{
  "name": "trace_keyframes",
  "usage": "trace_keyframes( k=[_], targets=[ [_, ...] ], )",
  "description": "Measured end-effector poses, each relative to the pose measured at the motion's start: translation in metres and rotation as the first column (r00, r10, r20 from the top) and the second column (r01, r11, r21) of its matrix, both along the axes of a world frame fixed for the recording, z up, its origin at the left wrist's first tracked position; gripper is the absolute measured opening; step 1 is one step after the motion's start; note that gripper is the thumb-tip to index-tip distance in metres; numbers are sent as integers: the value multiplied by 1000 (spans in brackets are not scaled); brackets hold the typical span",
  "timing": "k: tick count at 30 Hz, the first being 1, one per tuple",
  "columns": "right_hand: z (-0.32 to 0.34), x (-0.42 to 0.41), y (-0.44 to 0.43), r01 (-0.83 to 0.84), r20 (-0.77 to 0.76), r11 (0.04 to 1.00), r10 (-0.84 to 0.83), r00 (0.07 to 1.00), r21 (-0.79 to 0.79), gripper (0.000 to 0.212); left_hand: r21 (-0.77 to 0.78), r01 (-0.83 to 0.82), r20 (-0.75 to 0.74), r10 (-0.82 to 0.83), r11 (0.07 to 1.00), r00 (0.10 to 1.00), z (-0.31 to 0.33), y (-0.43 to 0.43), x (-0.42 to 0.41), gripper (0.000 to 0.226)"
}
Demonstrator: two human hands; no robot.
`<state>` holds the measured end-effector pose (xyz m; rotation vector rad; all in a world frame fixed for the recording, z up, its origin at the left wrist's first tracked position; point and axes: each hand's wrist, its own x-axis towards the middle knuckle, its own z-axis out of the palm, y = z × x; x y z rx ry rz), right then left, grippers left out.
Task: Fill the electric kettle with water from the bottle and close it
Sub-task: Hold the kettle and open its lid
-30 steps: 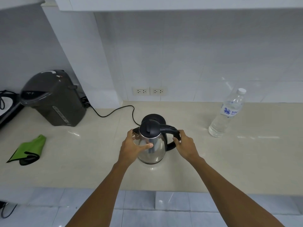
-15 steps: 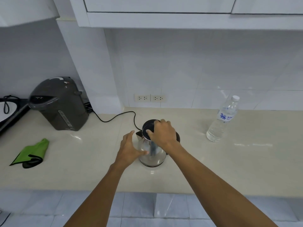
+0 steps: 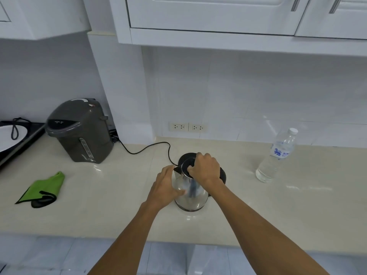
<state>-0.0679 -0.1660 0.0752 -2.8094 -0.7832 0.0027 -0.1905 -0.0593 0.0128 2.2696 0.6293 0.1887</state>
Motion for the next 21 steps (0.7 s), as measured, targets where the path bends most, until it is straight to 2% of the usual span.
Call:
trace_keyframes(
  k=[9, 15, 21],
  targets=[
    [0, -2, 5, 16, 18, 1000, -17, 1000, 16, 22, -17, 20, -13, -21, 1000, 1000, -6, -2, 6, 101],
    [9, 3, -2, 27, -56, 999, -25, 998, 42, 25, -15, 34, -7, -34, 999, 999, -4, 1, 7, 100],
    [16, 15, -13, 70, -168, 980, -38, 985, 186, 31, 24, 59, -22, -59, 998, 998, -4, 13, 7, 100]
  ],
)
